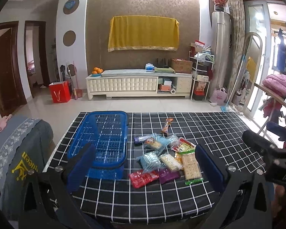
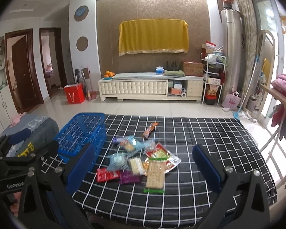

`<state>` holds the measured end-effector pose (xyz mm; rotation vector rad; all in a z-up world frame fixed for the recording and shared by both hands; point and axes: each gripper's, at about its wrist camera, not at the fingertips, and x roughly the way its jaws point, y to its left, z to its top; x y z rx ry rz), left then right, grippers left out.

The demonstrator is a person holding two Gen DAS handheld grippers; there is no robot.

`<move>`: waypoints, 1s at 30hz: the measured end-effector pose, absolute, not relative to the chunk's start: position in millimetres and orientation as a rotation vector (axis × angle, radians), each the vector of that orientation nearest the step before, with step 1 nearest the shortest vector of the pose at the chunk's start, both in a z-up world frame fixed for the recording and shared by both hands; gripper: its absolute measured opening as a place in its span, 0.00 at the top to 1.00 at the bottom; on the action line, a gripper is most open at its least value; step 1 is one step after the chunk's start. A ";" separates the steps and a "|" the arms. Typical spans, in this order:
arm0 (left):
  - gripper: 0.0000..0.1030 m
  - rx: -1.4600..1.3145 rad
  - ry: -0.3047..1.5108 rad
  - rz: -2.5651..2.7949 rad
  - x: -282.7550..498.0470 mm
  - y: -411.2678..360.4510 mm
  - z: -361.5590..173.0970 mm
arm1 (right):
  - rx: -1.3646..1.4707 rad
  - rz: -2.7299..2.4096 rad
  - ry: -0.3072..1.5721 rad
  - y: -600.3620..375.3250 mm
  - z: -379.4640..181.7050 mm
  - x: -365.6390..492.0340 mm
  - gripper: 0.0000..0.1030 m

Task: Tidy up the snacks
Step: 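Grasp the green-ended saltine cracker pack with the right gripper while the left grasps the white biscuit bar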

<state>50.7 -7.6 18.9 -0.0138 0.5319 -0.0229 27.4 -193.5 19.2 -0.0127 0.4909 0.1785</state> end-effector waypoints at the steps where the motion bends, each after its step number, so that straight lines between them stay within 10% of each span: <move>1: 0.00 -0.008 0.537 -0.023 57.5 -8.9 19.6 | -0.011 0.163 0.488 -196.5 20.6 31.4 0.00; 30: 0.00 -0.013 1.035 -0.038 192.9 -47.0 -166.4 | -0.055 0.220 1.106 -223.8 -189.6 198.2 0.07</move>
